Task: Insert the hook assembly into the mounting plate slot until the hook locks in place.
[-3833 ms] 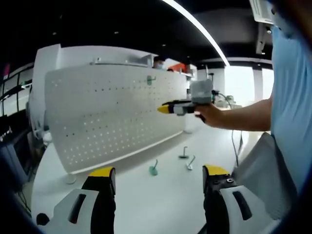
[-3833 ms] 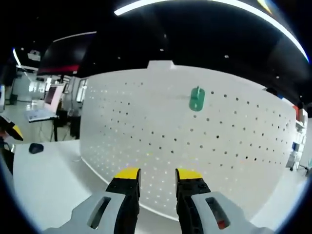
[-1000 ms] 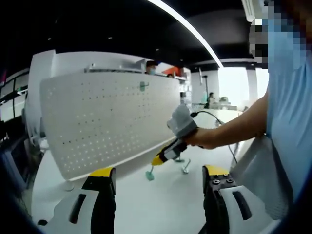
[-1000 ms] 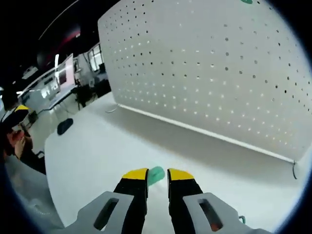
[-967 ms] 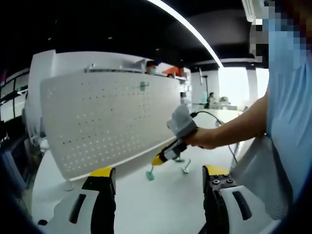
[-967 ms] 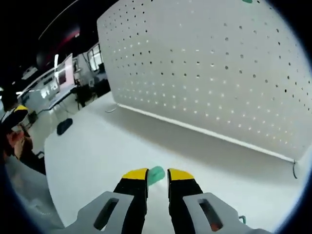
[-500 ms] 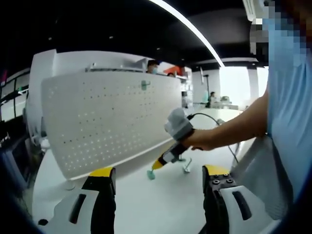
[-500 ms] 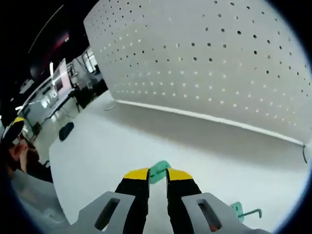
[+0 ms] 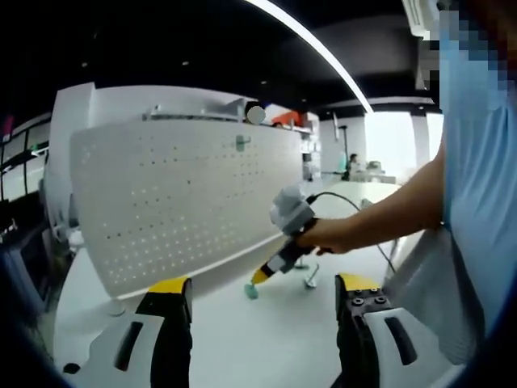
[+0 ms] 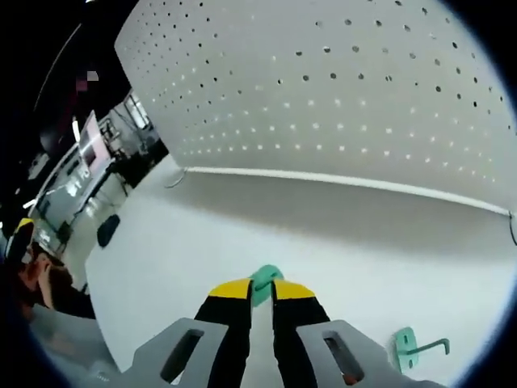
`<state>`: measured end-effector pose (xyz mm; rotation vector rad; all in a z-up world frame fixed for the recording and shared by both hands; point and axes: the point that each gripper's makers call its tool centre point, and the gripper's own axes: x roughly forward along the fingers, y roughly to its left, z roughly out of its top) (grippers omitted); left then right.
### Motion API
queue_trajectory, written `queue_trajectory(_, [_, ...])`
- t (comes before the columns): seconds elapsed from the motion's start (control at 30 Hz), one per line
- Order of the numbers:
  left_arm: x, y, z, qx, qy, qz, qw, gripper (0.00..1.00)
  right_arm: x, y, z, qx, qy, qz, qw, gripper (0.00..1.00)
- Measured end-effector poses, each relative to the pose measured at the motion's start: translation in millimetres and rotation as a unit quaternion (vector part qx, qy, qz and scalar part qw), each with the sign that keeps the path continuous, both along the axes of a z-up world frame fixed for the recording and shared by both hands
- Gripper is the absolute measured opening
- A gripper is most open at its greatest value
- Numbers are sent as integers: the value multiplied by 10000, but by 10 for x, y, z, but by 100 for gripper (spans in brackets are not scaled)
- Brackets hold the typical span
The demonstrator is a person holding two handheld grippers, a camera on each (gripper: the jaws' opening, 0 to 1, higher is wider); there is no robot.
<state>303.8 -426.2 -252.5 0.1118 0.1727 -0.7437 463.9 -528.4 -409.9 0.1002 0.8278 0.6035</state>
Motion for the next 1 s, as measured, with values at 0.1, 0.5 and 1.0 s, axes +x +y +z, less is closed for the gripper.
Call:
queue_trajectory(0.1, [-1,0,3,0,-7,-1,10000,74,17,16,-39,-15,77,-7,10000,6])
queue_trajectory(0.5, [5,2,-11,-8,21,0,10000,74,47,20,-68,38,236,-70,9997,3])
queue_trajectory(1.0, [20,11,-19,-20,48,18,10000,74,57,43,-97,-101,275,111,9995,5])
